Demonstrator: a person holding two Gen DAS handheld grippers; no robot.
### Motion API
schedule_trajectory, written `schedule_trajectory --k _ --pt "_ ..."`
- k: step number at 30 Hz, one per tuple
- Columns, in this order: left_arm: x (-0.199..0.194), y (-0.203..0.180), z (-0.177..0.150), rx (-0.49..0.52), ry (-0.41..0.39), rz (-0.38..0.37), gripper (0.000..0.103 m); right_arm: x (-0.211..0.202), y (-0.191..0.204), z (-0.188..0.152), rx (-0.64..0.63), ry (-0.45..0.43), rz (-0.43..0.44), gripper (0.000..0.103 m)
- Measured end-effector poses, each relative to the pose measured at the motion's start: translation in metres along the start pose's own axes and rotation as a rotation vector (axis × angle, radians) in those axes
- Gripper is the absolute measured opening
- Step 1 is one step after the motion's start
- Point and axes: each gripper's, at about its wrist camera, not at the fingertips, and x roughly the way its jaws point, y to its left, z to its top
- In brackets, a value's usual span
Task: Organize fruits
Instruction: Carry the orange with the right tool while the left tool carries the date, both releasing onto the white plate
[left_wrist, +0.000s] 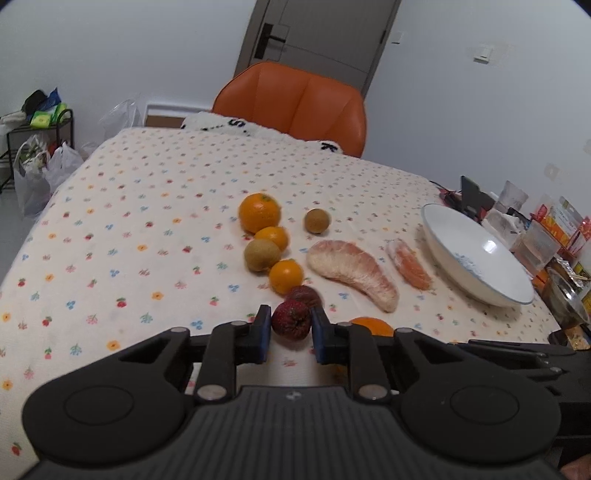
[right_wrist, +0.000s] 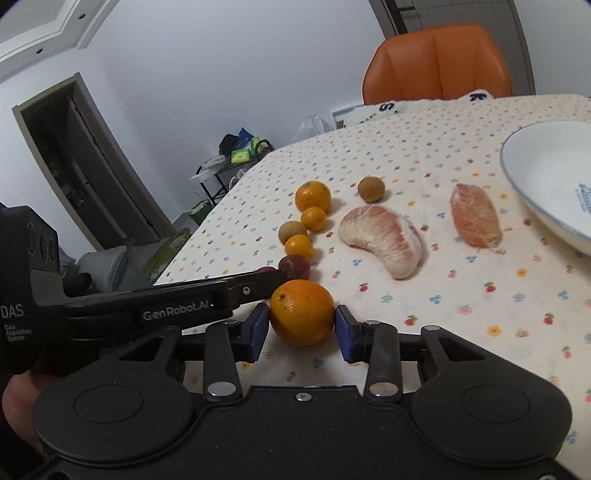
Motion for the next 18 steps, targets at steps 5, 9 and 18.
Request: schedule_trajectory --k 5,9,18 --pt "0.000 -0.019 0.006 0.024 -0.010 -0.022 0.021 -0.020 -0.014 0.002 0.019 -0.038 -0.036 0.037" --pt "0.004 -0.041 0.011 0.049 -0.019 -0.052 0.021 -0.041 -0.029 0.004 0.034 -0.070 -0.074 0.037" --pt "0.021 -0.087 0.023 0.090 -0.025 -0.125 0.021 -0.081 -0.064 0.009 0.072 -0.121 -0.159 0.037"
